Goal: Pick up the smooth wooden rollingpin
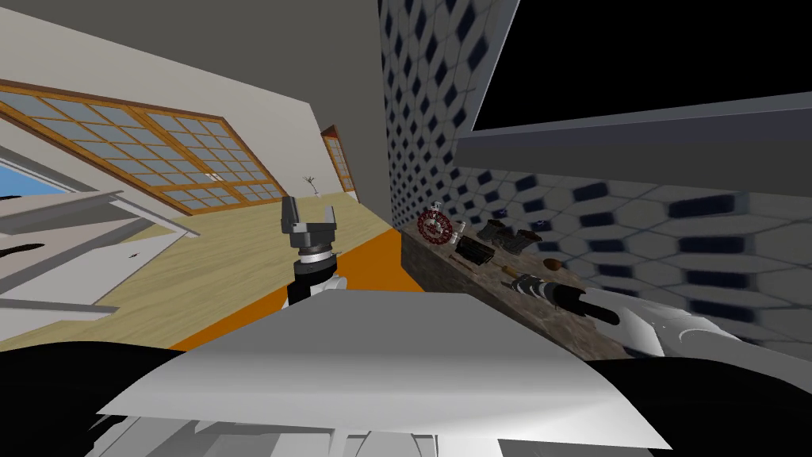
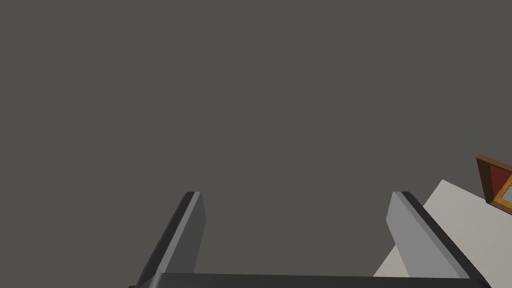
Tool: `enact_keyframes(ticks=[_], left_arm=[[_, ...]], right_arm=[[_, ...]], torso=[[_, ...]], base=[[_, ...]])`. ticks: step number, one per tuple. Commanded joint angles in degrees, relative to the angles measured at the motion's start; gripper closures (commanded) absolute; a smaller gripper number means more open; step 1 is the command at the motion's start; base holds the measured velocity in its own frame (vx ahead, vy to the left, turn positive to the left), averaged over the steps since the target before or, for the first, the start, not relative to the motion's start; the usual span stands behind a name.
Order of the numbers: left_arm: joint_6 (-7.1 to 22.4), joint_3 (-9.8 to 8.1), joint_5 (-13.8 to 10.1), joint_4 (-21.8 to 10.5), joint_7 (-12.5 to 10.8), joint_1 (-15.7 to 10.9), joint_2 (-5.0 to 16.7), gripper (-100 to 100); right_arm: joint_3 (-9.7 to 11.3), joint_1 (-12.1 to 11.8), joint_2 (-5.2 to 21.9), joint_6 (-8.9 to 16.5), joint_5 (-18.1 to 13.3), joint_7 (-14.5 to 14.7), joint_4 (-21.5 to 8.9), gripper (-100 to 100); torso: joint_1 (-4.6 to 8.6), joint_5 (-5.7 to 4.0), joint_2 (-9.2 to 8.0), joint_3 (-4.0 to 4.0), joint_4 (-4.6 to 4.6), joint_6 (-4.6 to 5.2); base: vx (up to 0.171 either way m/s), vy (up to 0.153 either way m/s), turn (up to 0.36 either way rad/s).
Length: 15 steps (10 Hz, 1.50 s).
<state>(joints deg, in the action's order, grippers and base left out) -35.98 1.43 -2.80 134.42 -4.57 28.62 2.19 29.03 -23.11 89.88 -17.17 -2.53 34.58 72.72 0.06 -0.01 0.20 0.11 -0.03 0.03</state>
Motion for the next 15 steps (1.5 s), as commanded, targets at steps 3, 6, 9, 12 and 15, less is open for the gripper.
enact_keyframes(ticks=[3, 6, 9, 12, 15], left_arm=[[0.0, 0.0, 0.0, 0.0, 0.0, 0.0, 0.0, 0], [0.0, -0.01, 0.0, 0.0, 0.0, 0.01, 0.0, 0], [0.0, -0.01, 0.0, 0.0, 0.0, 0.01, 0.0, 0], [0.0, 0.0, 0.0, 0.0, 0.0, 0.0, 0.0, 0], [0.01, 0.01, 0.0, -0.01, 0.0, -0.03, 0.0, 0]], right_arm=[[2.82, -2.01, 3.38, 0.11, -2.26, 3.37, -3.92, -100], [6.68, -3.95, 6.09, 0.91, -4.76, 5.62, -5.98, -100], [9.29, -5.47, 7.24, 1.37, -6.37, 6.89, -6.83, -100], [9.42, -5.11, 5.67, 0.86, -6.01, 5.82, -9.05, -100], [9.94, -5.69, 3.12, 0.35, -5.26, 4.24, -12.95, -100]], torso=[[-0.01, -0.01, -0.01, -0.01, 0.0, 0.02], [0.17, -0.06, 0.14, 0.08, -0.04, 0.03], [0.22, -0.08, 0.14, 0.09, -0.04, 0.03], [-0.01, -0.03, -0.16, -0.08, 0.03, 0.03], [-0.02, -0.02, -0.69, -0.39, 0.15, -0.02]], base=[[0.064, -0.01, 0.048], [0.101, -0.052, 0.055], [0.088, -0.063, 0.031], [-0.009, -0.01, 0.096], [-0.127, -0.013, 0.316]])
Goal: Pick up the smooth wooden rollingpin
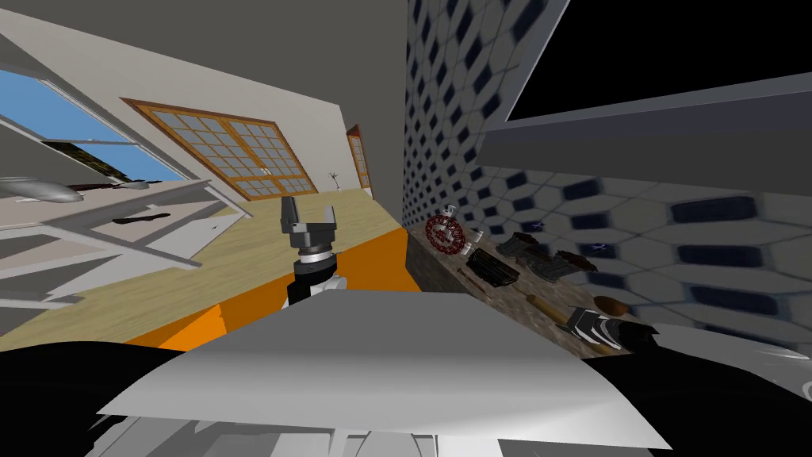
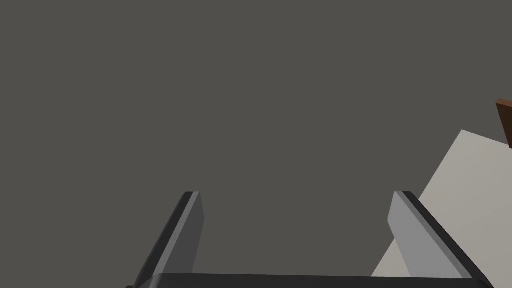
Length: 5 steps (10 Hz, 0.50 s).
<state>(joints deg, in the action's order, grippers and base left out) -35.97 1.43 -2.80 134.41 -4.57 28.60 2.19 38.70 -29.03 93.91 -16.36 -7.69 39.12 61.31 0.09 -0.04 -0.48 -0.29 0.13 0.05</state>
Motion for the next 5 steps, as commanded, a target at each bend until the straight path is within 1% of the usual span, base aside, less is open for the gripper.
enact_keyframes(ticks=[1, 2, 3, 5], left_arm=[[0.0, 0.0, 0.0, 0.0, 0.0, 0.0, 0.0, 0], [0.0, 0.0, 0.0, 0.0, 0.0, 0.0, 0.0, 0], [0.0, 0.0, 0.0, 0.0, 0.0, 0.01, 0.0, 0], [0.0, 0.0, 0.0, 0.0, 0.0, 0.01, 0.0, 0]], right_arm=[[0.4, 0.09, -1.55, -0.58, 0.09, -0.69, -2.51, -100], [0.4, 0.09, -1.55, -0.58, 0.09, -0.69, -2.51, -100], [0.53, -0.06, -2.19, -0.71, 0.28, -1.09, -3.49, -100], [0.79, -0.35, -3.47, -0.96, 0.65, -1.88, -5.44, -100]], torso=[[0.0, 0.0, 0.0, 0.0, 0.0, 0.0], [-0.02, 0.0, 0.06, 0.03, -0.01, 0.01], [-0.04, 0.0, 0.17, 0.09, -0.03, 0.05], [-0.06, 0.01, 0.23, 0.13, -0.05, 0.0]], base=[[-0.095, -0.008, 0.209], [-0.059, 0.005, 0.062], [-0.051, 0.005, 0.115], [-0.068, 0.008, 0.218]])
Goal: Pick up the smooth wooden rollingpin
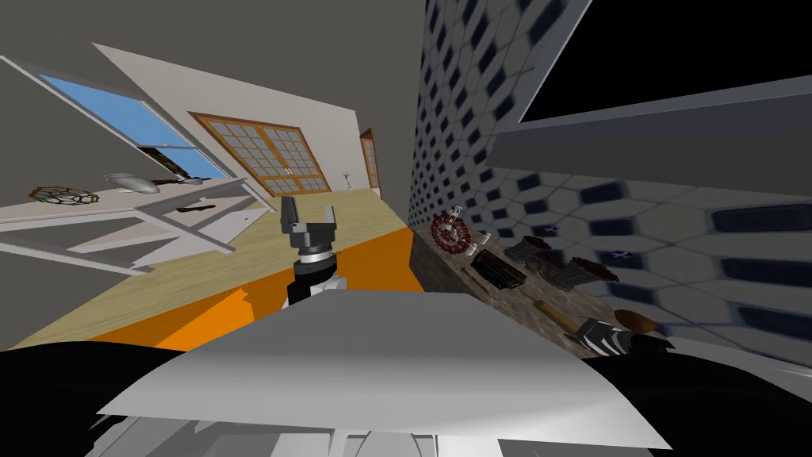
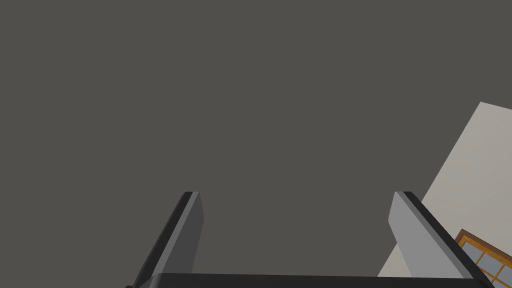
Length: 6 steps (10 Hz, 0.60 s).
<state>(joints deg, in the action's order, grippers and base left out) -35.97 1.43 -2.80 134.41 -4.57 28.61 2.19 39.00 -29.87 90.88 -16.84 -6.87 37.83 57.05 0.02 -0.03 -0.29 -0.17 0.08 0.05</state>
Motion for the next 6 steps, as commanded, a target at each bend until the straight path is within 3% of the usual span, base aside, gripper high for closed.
enact_keyframes(ticks=[1, 2, 6], left_arm=[[0.0, 0.0, 0.0, 0.0, 0.0, 0.0, 0.0, 0], [0.0, -0.01, 0.0, 0.0, 0.0, 0.01, 0.0, 0], [0.0, -0.01, 0.0, 0.0, 0.0, 0.02, 0.0, 0]], right_arm=[[0.0, 0.0, 0.0, 0.0, 0.0, 0.0, 0.0, -100], [0.0, 0.0, -0.07, 0.0, 0.02, -0.07, -0.09, 100], [0.02, -0.01, -0.08, -0.02, 0.01, -0.05, -0.06, 100]], torso=[[0.0, 0.0, 0.0, 0.0, 0.0, 0.0], [0.02, 0.0, 0.09, 0.04, -0.01, 0.06], [0.03, 0.02, 0.26, 0.14, -0.05, 0.05]], base=[[-0.037, 0.001, 0.046], [-0.006, 0.001, -0.012], [0.0, 0.0, 0.0]])
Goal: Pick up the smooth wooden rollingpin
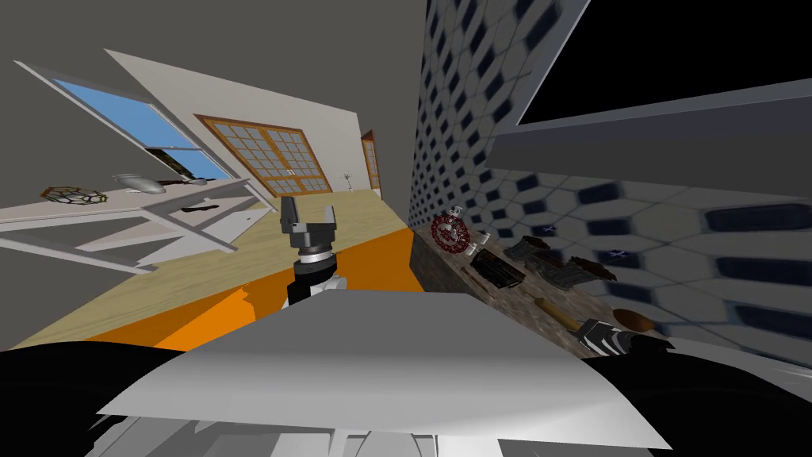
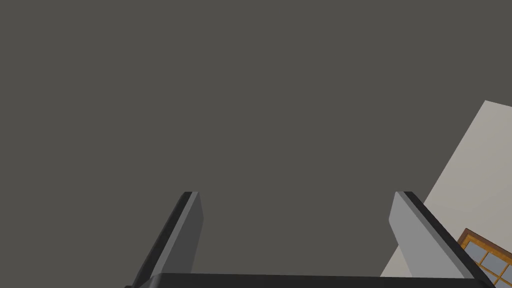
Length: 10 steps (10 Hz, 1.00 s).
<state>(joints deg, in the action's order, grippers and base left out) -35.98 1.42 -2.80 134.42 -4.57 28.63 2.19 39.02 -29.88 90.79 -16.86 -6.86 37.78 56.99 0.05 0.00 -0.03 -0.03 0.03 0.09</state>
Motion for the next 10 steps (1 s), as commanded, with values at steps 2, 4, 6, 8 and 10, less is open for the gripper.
enact_keyframes(ticks=[2, 4, 6, 8, 10], left_arm=[[0.0, 0.0, 0.0, 0.0, 0.0, 0.0, 0.0, 0], [0.0, -0.01, 0.0, 0.0, 0.0, 0.02, 0.0, 0], [-0.01, -0.01, 0.0, 0.01, 0.0, 0.03, 0.0, 0], [0.0, 0.0, 0.0, 0.0, 0.0, 0.01, 0.0, 0], [0.0, -0.01, 0.0, 0.0, 0.0, 0.01, 0.0, 0]], right_arm=[[0.22, 0.79, 0.92, -0.21, -0.55, 0.25, 0.83, 100], [-0.18, 1.23, 2.84, 0.17, -1.12, 1.44, 3.76, 100], [-0.44, 1.52, 4.12, 0.43, -1.49, 2.22, 5.71, 100], [-0.7, 1.81, 5.4, 0.68, -1.86, 3.01, 7.66, 100], [-1.48, 1.03, 5.67, 0.89, -1.37, 3.61, 8.41, 100]], torso=[[-0.01, 0.01, 0.0, 0.0, 0.0, 0.0], [-0.04, 0.06, 0.23, 0.12, -0.04, 0.19], [-0.07, 0.06, 0.45, 0.25, -0.08, 0.13], [-0.18, 0.12, 0.32, 0.18, -0.05, -0.05], [-0.13, 0.14, 0.22, 0.13, -0.05, 0.04]], base=[[0.029, -0.004, -0.132], [0.121, -0.018, -0.359], [0.135, 0.012, -0.275], [0.069, 0.014, -0.133], [0.051, 0.0, -0.147]])
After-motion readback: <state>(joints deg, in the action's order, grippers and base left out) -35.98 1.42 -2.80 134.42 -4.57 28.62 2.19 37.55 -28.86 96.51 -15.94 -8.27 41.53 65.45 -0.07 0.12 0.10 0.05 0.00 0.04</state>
